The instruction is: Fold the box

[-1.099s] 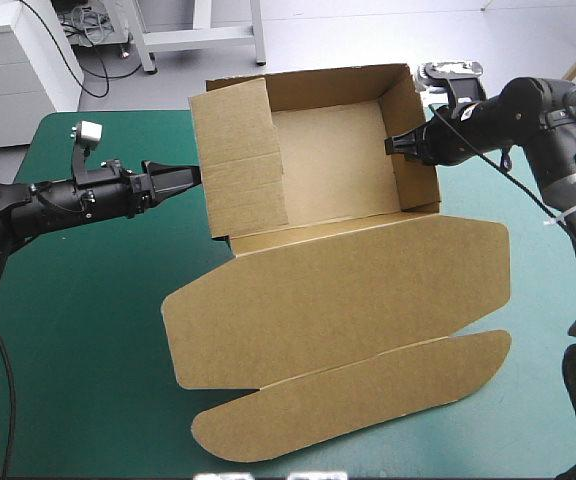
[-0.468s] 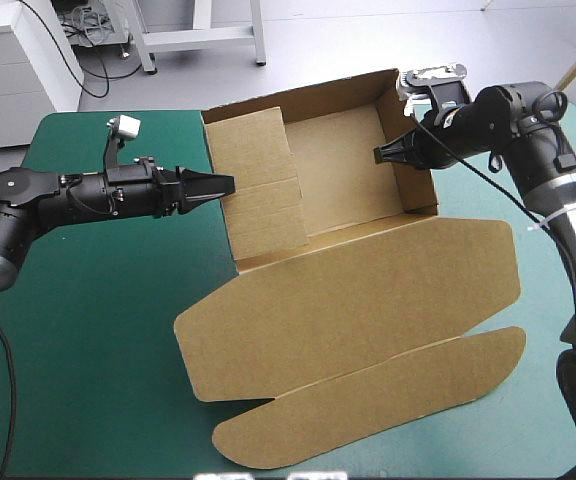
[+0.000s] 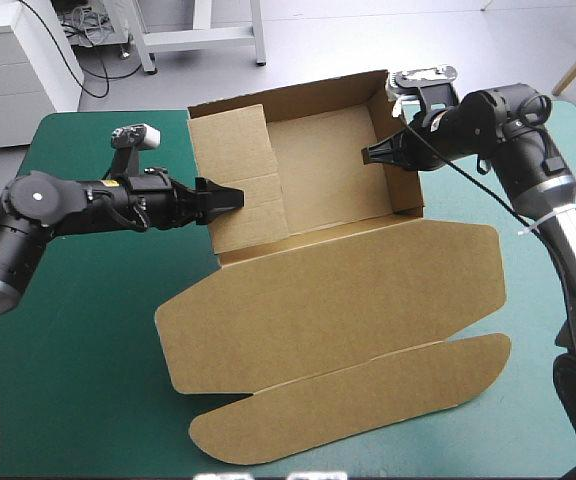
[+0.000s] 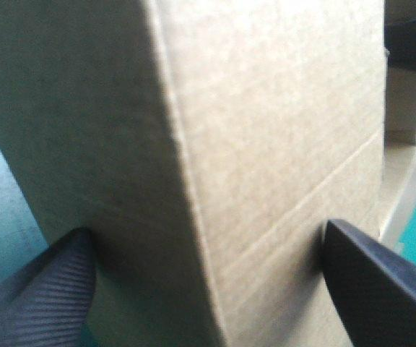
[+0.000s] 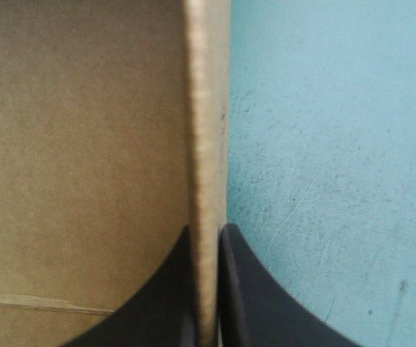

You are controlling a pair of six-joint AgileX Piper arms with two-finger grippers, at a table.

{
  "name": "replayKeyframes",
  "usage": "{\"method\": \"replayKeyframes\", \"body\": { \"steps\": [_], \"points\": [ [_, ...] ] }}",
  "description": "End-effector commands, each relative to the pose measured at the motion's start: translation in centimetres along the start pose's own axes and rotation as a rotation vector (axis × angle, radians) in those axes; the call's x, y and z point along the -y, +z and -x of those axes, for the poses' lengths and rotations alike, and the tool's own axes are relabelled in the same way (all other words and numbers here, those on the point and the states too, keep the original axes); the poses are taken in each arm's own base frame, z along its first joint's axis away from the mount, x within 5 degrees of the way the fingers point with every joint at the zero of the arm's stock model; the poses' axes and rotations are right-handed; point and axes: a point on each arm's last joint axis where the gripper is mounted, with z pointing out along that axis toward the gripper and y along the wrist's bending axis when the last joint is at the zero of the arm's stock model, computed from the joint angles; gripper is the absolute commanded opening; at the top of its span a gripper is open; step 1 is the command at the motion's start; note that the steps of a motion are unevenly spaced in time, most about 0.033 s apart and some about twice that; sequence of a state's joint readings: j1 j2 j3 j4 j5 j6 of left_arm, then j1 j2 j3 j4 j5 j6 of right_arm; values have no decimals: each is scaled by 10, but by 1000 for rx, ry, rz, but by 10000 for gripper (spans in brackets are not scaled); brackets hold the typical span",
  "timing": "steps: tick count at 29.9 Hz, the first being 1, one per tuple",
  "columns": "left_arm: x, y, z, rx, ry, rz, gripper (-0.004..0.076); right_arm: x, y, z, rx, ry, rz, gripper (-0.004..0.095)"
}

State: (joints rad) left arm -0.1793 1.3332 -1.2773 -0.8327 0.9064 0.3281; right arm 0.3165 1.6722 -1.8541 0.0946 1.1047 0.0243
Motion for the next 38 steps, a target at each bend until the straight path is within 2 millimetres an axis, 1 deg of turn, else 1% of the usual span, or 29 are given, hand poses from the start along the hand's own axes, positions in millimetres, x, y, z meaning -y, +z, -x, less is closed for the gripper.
{"method": "replayKeyframes", "body": {
  "steps": [1,3,6,10,13,23,25,26,27,28,29,31,32,35,38],
  "points": [
    [28,-11,4,130,24,109,598,-21,-26,11,156,-2,19,1],
    [32,-9,3,137,31,182,598,-33,-26,11,175,-20,20,1],
    [32,-8,4,153,22,259,598,-47,-26,10,185,-43,25,1],
    [26,-10,9,206,-33,337,598,-59,-27,10,209,-59,7,1],
    [24,-11,11,239,-50,364,598,-67,-28,9,226,-69,8,1],
    [22,-12,11,235,-38,383,597,-68,-28,9,221,-65,12,1],
    [20,-10,11,226,-36,396,578,-68,-28,9,221,-65,12,1],
    [19,-9,10,220,-38,404,557,-68,-28,9,221,-65,12,1],
    [17,-7,10,211,-43,417,514,-68,-28,9,218,-64,13,1],
    [15,-4,9,196,-45,431,449,-68,-28,9,218,-65,13,1],
    [11,0,9,176,-48,444,358,-69,-28,8,216,-66,14,1],
    [7,8,8,155,-46,462,118,-70,-28,8,213,-71,13,0],
    [5,10,8,150,-45,465,14,-70,-28,7,207,-71,11,1],
    [5,12,10,146,-41,467,-10,-69,-28,5,183,-57,-1,1],
    [8,9,14,146,-38,468,-10,-67,-27,3,162,-48,-19,1]
  ]
}}
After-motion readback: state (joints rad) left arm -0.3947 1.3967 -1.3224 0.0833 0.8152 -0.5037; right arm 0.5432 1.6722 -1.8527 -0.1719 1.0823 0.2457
